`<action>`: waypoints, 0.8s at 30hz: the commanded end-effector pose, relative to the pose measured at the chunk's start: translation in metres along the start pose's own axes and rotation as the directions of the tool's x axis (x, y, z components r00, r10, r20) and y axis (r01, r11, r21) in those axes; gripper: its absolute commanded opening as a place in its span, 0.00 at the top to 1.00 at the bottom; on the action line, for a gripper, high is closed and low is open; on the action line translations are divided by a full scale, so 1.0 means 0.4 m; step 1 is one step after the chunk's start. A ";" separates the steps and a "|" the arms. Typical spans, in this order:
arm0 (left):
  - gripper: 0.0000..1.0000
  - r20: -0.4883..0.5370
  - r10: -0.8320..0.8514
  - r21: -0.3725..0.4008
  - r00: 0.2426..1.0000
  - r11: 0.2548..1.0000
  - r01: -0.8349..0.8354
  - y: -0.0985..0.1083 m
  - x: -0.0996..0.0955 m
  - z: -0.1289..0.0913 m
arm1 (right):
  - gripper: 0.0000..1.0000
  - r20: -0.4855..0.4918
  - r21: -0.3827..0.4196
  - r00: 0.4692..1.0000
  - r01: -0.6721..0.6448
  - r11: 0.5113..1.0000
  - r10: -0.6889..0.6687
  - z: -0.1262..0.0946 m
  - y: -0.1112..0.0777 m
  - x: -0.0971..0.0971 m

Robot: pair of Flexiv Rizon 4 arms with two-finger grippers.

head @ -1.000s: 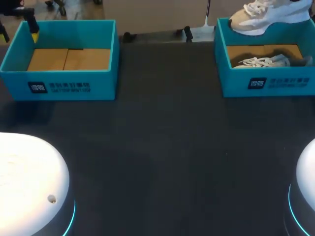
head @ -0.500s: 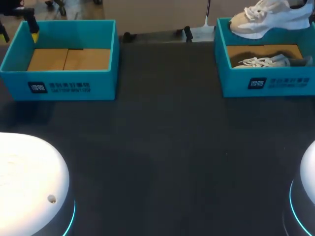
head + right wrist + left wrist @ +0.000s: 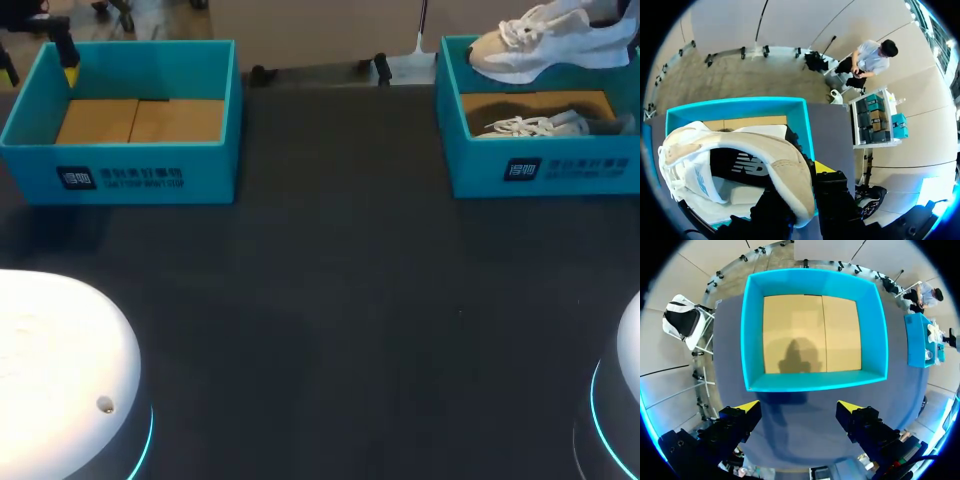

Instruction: Take the shoe out of the shoebox, open the shoe tongue, remove and reinsert the insole, then place the shoe into the shoebox

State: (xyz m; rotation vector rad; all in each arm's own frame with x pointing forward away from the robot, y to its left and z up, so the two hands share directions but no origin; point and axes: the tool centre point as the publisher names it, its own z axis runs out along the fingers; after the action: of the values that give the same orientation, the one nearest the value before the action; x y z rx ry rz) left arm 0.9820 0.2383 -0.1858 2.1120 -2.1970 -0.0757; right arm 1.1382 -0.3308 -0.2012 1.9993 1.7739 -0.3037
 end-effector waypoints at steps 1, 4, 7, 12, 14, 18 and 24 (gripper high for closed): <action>0.00 0.003 0.000 0.000 1.000 1.000 0.000 0.002 0.000 -0.002 | 1.00 0.007 0.012 1.000 -0.021 1.000 0.021 0.008 0.003 0.006; 0.00 0.003 0.000 0.000 1.000 1.000 0.000 0.002 0.000 -0.002 | 1.00 0.006 0.010 0.999 -0.034 0.999 0.034 0.015 -0.002 0.014; 0.00 0.003 0.000 0.000 1.000 1.000 0.000 0.002 0.000 -0.002 | 1.00 0.008 0.002 0.999 -0.047 0.999 0.047 0.020 -0.012 0.020; 0.00 0.003 0.000 0.000 1.000 1.000 0.000 0.002 0.000 -0.002 | 1.00 0.004 0.011 0.998 -0.067 0.998 0.066 0.045 -0.027 0.021; 0.00 0.003 0.000 0.000 1.000 1.000 0.000 0.002 0.000 -0.002 | 1.00 0.000 0.033 0.997 -0.072 0.997 0.072 0.057 -0.036 0.027; 0.00 0.003 0.000 0.000 1.000 1.000 0.000 0.002 0.000 -0.002 | 1.00 -0.020 0.052 0.996 -0.081 0.995 0.082 0.074 -0.053 0.036; 0.00 0.003 0.000 0.000 1.000 1.000 0.000 0.002 0.000 -0.002 | 1.00 0.000 0.046 0.997 -0.073 0.996 0.073 0.085 -0.039 0.053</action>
State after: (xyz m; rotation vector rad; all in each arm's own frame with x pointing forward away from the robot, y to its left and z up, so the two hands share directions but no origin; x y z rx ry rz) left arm 0.9821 0.2383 -0.1858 2.1120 -2.1971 -0.0757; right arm 1.1256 -0.3299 -0.2414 2.0906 1.7107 -0.3126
